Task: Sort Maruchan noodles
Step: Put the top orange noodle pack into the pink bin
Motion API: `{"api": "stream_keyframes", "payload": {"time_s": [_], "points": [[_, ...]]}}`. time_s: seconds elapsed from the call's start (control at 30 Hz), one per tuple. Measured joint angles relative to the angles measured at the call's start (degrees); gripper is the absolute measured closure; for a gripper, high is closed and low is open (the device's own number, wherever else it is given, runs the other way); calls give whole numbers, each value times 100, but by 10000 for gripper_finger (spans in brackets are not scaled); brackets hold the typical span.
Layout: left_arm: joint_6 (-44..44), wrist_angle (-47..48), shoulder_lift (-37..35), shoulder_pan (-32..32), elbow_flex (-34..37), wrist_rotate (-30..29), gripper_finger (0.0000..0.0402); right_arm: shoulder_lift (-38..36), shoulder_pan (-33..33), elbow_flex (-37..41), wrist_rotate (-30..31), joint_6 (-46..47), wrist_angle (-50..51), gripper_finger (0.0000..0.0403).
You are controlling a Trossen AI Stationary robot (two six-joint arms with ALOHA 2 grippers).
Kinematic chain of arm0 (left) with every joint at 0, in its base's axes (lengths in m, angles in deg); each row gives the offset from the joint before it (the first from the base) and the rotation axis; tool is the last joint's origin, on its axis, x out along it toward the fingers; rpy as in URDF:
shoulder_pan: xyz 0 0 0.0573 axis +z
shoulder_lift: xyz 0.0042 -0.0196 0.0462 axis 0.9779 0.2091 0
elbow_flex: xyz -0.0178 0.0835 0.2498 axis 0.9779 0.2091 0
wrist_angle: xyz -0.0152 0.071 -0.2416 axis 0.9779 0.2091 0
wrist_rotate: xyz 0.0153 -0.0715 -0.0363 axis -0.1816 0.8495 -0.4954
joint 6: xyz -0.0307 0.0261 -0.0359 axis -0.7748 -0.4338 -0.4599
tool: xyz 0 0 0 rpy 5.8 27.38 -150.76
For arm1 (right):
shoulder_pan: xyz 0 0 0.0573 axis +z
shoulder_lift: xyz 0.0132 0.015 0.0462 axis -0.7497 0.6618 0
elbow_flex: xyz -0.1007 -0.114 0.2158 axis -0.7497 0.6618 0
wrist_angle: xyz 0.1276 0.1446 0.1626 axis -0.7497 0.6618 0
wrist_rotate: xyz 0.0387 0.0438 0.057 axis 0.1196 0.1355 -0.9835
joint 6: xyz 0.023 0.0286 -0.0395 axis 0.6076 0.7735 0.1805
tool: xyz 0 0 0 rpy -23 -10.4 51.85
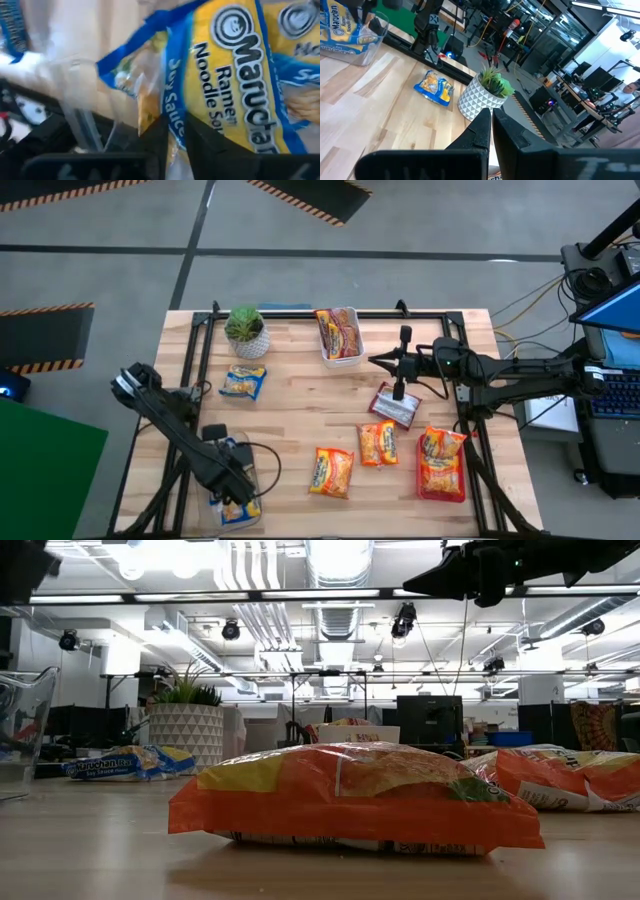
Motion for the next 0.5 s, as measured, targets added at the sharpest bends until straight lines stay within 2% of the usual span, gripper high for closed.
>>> {"api": "stream_keyframes", "payload": {"time_s": [0.13,0.3,0.4,0.5], "points": [[390,-427,108,-2,265,53,394,0,1,0,0,0,-1,394],[573,-184,118,7,79,76,397,0,1,0,0,24,-1,394],[580,239,100,2,-382,-306,399,0,1,0,1,134,-1,394],[688,258,98,24,-942,-1266,401,1,3,-32,-1,426,17,394]]}}
